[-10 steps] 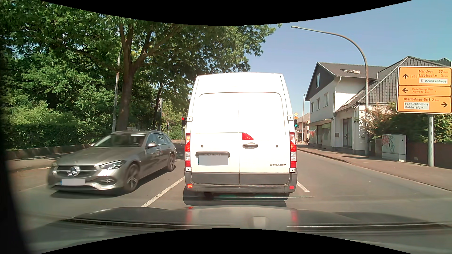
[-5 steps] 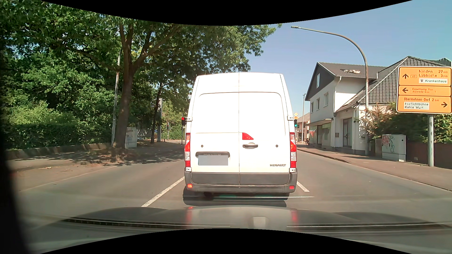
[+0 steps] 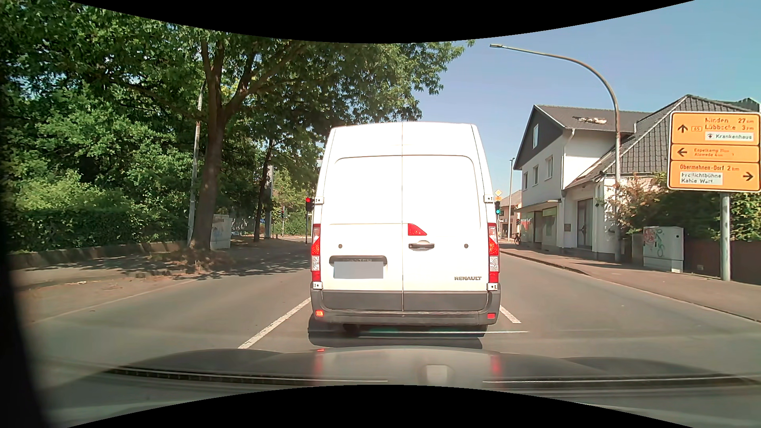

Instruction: Follow the waypoints while adhering to traffic rules and regulations

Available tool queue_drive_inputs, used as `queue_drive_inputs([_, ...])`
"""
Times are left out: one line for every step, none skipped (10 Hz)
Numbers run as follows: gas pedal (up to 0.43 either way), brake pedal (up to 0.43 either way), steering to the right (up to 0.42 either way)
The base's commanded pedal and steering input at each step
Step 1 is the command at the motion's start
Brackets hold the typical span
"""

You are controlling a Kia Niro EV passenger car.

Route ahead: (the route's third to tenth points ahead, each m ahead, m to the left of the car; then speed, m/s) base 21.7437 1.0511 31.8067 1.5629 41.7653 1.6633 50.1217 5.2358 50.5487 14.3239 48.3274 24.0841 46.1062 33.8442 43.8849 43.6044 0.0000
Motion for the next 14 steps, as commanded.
queue_drive_inputs([0.0,0.006,0.001])
queue_drive_inputs([0.0,0.006,0.0])
queue_drive_inputs([0.0,0.006,0.001])
queue_drive_inputs([0.0,0.006,0.001])
queue_drive_inputs([0.0,0.006,0.001])
queue_drive_inputs([0.0,0.006,0.001])
queue_drive_inputs([0.0,0.006,0.0])
queue_drive_inputs([0.0,0.006,0.001])
queue_drive_inputs([0.0,0.006,0.0])
queue_drive_inputs([0.0,0.006,0.0])
queue_drive_inputs([0.0,0.006,0.001])
queue_drive_inputs([0.0,0.006,0.001])
queue_drive_inputs([0.0,0.006,0.001])
queue_drive_inputs([0.0,0.006,0.0])
